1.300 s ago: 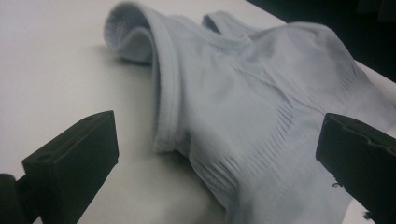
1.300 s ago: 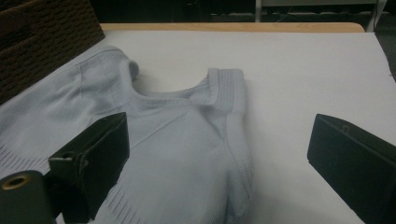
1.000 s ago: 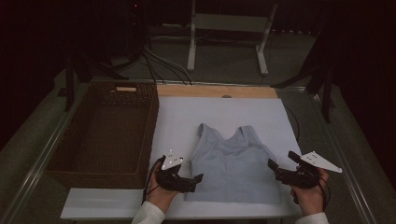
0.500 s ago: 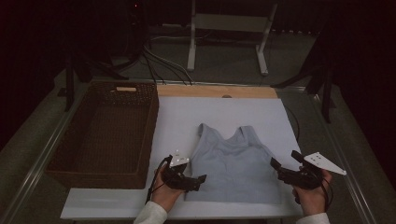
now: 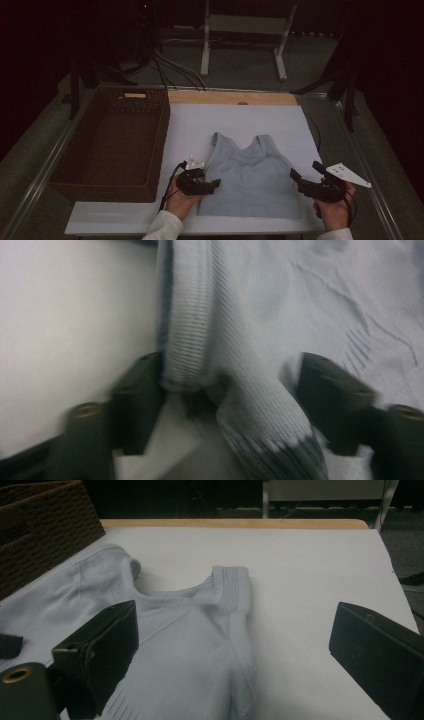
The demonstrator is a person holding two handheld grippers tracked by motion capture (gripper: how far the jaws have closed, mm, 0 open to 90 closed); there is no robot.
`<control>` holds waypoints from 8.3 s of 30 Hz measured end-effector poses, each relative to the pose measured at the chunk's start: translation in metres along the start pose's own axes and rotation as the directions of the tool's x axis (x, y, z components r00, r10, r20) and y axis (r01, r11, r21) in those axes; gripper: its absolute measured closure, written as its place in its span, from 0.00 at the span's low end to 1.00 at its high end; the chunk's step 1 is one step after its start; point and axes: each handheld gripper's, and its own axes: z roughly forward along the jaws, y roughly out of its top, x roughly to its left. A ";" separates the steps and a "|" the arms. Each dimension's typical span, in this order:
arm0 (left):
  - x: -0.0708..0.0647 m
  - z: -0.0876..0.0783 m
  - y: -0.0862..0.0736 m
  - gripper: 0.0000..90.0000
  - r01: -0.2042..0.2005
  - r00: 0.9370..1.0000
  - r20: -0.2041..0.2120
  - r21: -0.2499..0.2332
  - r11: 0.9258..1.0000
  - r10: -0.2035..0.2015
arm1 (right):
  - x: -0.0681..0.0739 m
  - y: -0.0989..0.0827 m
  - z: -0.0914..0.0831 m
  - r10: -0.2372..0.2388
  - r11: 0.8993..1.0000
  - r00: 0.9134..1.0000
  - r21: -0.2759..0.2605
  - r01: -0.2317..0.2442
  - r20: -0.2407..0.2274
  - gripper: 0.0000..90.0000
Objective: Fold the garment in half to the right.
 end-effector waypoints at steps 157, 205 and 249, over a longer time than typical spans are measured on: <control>-0.020 -0.059 0.027 0.84 0.012 1.000 0.015 -0.039 0.999 -0.011 | 0.003 -0.002 0.001 -0.007 1.000 1.000 0.010 0.007 -0.009 0.07; -0.055 -0.026 0.056 0.83 0.001 0.991 0.137 -0.040 0.999 0.005 | 0.003 -0.003 0.002 -0.007 1.000 1.000 0.015 0.007 -0.013 0.07; -0.075 0.017 0.073 0.82 0.018 0.983 0.181 -0.009 1.000 -0.016 | 0.003 -0.003 0.002 -0.008 1.000 1.000 0.017 0.008 -0.015 0.07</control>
